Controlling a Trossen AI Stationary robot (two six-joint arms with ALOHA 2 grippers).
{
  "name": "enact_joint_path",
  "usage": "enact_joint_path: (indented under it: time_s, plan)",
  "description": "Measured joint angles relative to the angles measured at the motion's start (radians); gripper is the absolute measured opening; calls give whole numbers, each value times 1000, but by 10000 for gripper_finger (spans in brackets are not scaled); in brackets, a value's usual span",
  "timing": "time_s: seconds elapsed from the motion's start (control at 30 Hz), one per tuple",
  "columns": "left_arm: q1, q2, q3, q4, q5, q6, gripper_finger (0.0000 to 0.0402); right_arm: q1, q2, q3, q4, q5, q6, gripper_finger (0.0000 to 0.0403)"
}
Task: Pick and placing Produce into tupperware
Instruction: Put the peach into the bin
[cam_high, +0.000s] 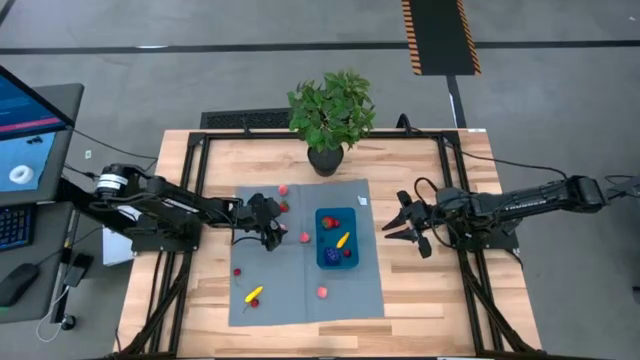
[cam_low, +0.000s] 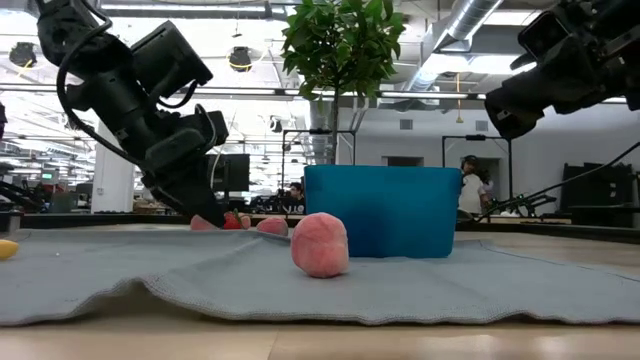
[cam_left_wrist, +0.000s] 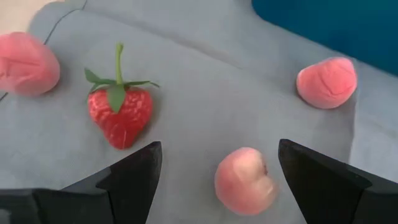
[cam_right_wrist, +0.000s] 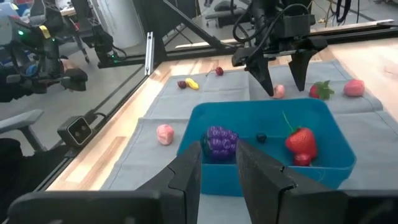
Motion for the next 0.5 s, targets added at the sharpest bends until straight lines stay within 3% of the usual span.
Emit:
enact_joint_path:
  time_s: [0.5]
  plan:
    - [-3, -1, 0, -11, 25, -23, 143, 32, 21, 0, 12, 3, 0, 123]
